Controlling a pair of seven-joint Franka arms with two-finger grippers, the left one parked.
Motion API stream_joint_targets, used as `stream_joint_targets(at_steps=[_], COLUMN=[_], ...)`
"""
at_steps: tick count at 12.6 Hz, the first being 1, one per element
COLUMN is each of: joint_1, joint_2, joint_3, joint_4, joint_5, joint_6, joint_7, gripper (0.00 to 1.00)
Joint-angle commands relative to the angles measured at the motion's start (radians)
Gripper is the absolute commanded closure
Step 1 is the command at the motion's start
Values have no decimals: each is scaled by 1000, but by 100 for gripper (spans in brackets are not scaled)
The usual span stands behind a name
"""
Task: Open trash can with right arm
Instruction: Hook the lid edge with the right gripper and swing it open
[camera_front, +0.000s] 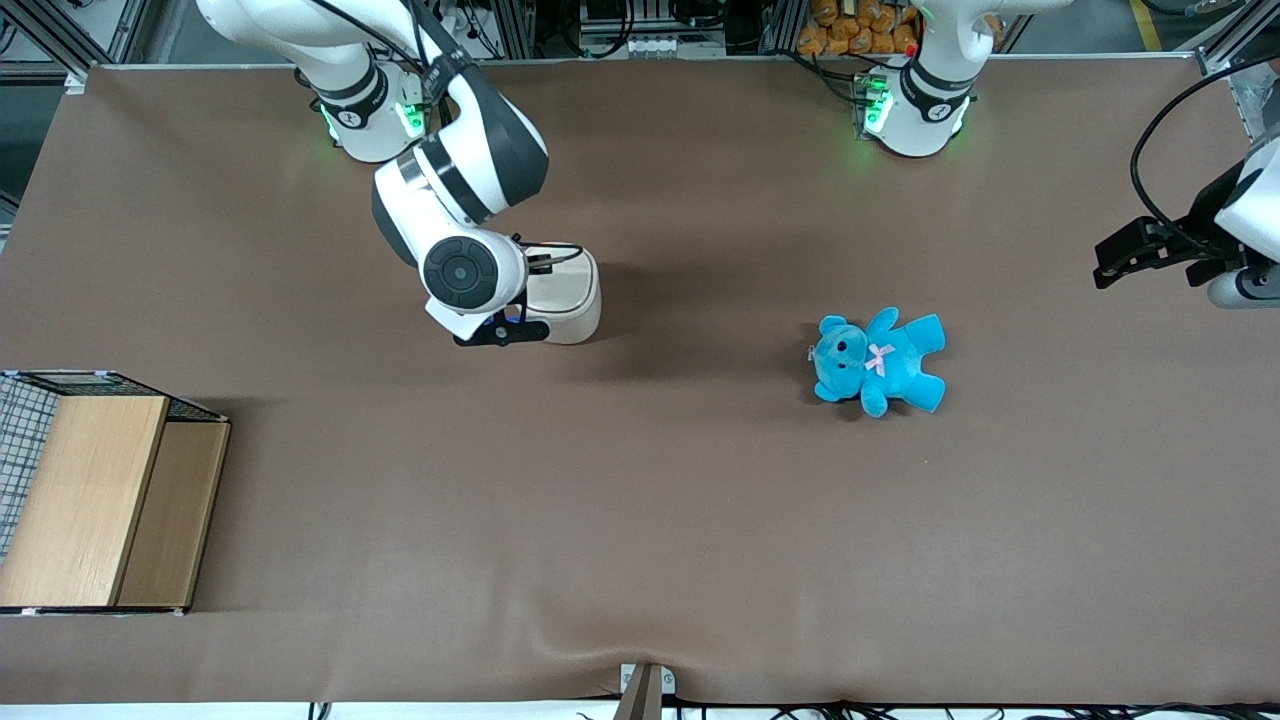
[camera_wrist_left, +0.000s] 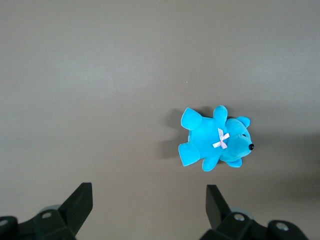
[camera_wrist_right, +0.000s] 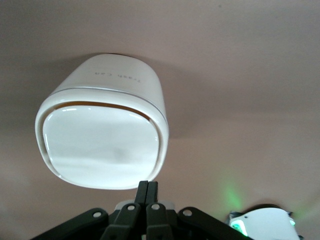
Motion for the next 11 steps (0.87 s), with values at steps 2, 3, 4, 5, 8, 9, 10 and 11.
stream_joint_targets(at_steps=[2,3,4,5,8,9,10,11], joint_1=[24,27,30,37,47,47,47,47], joint_2=[5,8,13,13,11,11,11,11], joint_3=[-7,-7,-7,-7,-7,-7,-7,-7], joint_4=[-30,-31,-42,-67,-111,-117,-131,-152], joint_5=[47,50,51,57,74,77,74,77], joint_6=[40,47,59,85,144,145,159,193], joint_7=[20,26,27,29,27,27,27,27], gripper=[100,100,100,100,100,100,100,100])
